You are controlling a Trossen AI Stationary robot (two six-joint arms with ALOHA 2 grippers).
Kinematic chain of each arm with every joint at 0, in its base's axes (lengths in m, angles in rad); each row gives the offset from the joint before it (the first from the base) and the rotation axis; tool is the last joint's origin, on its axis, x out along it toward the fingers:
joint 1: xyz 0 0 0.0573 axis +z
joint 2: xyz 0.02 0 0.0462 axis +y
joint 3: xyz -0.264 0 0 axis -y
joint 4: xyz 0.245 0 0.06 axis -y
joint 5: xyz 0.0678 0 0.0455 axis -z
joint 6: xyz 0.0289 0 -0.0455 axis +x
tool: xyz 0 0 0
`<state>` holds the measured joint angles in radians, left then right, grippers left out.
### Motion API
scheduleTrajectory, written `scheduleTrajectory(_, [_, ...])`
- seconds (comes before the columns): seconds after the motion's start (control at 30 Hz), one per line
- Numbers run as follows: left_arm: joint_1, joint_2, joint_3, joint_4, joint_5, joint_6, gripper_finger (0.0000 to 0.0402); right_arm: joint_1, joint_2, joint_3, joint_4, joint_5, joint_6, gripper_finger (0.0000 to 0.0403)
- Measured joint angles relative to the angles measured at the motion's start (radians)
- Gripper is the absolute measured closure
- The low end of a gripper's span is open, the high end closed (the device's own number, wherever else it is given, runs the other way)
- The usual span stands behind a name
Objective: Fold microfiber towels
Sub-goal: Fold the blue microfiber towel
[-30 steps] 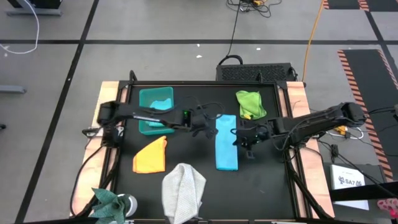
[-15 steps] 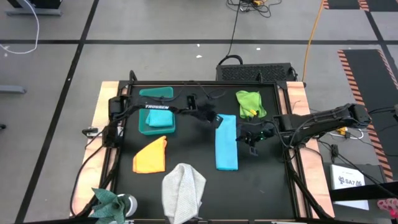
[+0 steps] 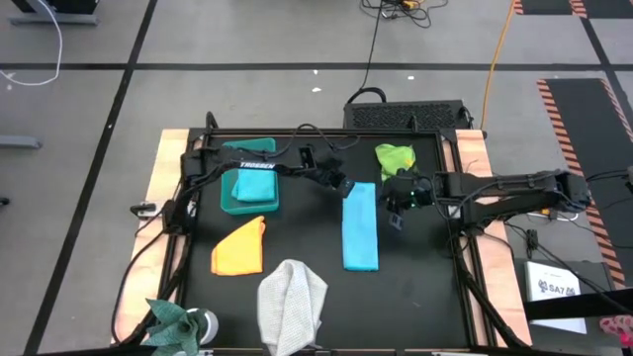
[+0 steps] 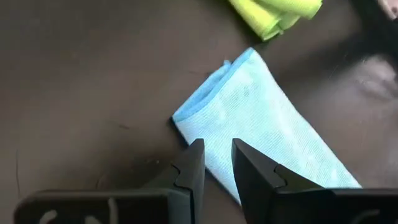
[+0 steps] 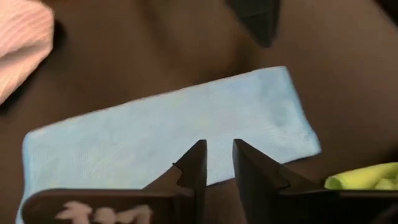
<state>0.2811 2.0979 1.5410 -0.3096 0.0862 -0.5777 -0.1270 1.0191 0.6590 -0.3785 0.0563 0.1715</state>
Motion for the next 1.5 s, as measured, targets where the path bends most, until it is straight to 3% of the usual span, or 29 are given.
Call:
scheduleTrajectory(0.17, [0.013,0.033,0.000,0.039,0.031,0.028,0.0319,-0.029,0.000,0.000,0.009,-0.004,0.000,0.0323])
scheduleTrajectory(0.27, [0.031,0.043,0.000,0.041,0.115,0.032,0.0312,-0.031,0.000,0.000,0.008,-0.004,0.000,0.0325])
scheduleTrajectory(0.53, [0.061,0.074,0.002,0.075,0.156,0.033,0.0268,-0.031,0.000,0.000,0.008,-0.001,0.026,0.0325])
scheduleTrajectory(1.5, [0.020,0.075,0.002,0.081,0.028,-0.047,0.0258,-0.030,0.000,0.000,0.099,-0.005,0.083,0.0326])
